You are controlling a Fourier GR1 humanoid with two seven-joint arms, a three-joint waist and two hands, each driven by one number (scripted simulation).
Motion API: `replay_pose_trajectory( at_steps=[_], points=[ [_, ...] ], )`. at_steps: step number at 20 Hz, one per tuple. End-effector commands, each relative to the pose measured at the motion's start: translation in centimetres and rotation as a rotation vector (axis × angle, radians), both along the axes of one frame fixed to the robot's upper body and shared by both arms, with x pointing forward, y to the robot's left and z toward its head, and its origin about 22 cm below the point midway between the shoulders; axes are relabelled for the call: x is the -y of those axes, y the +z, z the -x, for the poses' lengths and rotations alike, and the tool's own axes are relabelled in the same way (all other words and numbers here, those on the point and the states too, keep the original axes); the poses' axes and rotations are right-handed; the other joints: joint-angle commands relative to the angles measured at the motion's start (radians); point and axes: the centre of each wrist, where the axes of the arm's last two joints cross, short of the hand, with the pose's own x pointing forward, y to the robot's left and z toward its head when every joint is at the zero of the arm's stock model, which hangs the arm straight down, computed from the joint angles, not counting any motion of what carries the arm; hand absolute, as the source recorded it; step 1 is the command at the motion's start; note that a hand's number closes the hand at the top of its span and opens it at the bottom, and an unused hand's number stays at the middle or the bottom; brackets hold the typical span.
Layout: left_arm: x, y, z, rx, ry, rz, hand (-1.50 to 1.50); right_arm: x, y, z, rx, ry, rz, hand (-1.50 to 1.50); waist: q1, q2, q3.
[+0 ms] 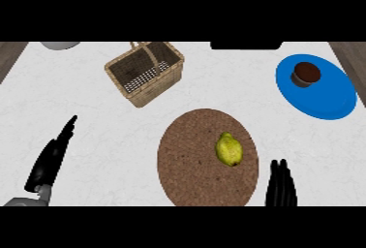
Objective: Pick the pear from the placemat and place it in the basket
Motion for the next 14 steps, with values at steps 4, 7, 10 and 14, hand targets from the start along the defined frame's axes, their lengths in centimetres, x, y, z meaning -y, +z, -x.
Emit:
replay_pose_trajectory(
  at_steps=[4, 7, 10, 14],
  points=[
    [-1.2, -1.0, 0.8, 0.004, 0.007, -0.005, 0.0, -2.0, -2.1, -2.0, -0.041, -0.068, -0.097, -1.5, -0.001, 0.0, 0.0],
    [-0.2, -1.8, -0.3, -0.008, 0.012, 0.017, 0.0, -1.9, -1.8, -2.6, -0.055, -0.046, -0.099, -1.5, -0.005, 0.0, 0.0],
    [-1.3, 0.9, -1.6, -0.01, -0.006, -0.005, 0.0, -1.9, -3.4, -4.6, -0.076, -0.079, -0.088, -1.5, -0.004, 0.001, 0.0],
    [0.6, -2.3, 0.2, -0.019, -0.004, -0.002, 0.0, -2.7, -3.6, -4.2, -0.09, -0.061, -0.1, -1.5, -0.003, 0.0, 0.0]
  ],
)
